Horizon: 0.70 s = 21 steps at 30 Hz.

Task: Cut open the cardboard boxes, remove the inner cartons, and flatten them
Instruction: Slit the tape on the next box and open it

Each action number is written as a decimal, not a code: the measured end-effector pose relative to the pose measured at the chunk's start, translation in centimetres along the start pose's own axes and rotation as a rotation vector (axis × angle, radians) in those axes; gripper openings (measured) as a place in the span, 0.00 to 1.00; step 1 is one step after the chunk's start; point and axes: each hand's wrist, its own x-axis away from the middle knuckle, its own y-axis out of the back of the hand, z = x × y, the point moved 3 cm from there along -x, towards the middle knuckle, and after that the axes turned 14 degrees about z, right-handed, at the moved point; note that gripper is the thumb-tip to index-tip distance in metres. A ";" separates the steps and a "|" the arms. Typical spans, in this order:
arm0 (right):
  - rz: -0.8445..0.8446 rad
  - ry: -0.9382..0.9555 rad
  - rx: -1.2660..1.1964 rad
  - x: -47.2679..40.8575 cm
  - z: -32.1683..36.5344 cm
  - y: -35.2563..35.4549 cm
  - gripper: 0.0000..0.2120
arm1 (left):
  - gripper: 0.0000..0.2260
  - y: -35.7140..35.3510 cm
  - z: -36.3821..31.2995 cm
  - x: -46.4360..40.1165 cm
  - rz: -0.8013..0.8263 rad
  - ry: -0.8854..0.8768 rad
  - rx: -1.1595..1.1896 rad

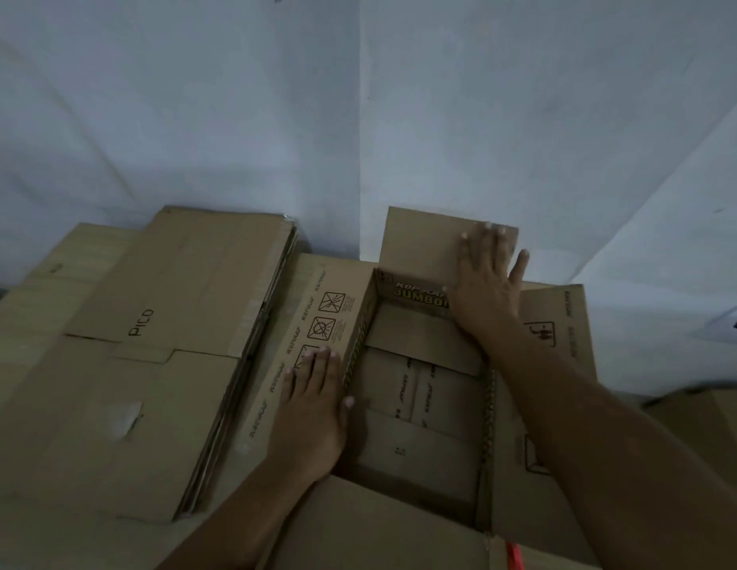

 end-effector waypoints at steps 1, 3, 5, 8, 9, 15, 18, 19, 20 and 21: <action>0.081 0.015 -0.018 -0.2 -0.1 -0.9 0.42 | 0.32 0.2 0.1 0.1 -0.010 0.003 0.028; 0.198 0.041 -0.047 -0.4 -0.2 -2.2 0.45 | 0.32 0.3 0.3 0.2 -0.030 0.016 0.106; 0.253 0.048 -0.079 -0.5 -0.6 -3.3 0.46 | 0.31 0.2 0.3 0.3 -0.057 0.023 0.181; 0.258 0.061 -0.118 -0.8 -1.3 -3.9 0.44 | 0.30 0.0 0.0 0.5 -0.099 0.022 0.251; 0.252 0.070 -0.119 -0.8 -1.4 -3.9 0.43 | 0.30 0.0 0.1 0.5 -0.110 0.022 0.284; 0.248 0.078 -0.165 -0.7 -1.8 -3.7 0.44 | 0.29 0.5 0.3 0.9 -0.183 -0.009 0.532; 0.146 0.080 -0.212 1.0 -1.3 -2.6 0.41 | 0.23 2.0 1.3 2.0 -0.325 -0.020 0.717; 0.102 0.081 -0.238 2.0 -0.7 -2.0 0.40 | 0.20 2.6 1.8 2.4 -0.384 -0.018 0.768; 0.062 0.079 -0.278 3.2 0.0 -1.5 0.39 | 0.19 3.1 2.6 2.8 -0.438 -0.014 0.800; 0.029 0.078 -0.328 4.5 0.9 -1.0 0.38 | 0.18 3.4 3.4 3.1 -0.478 -0.010 0.819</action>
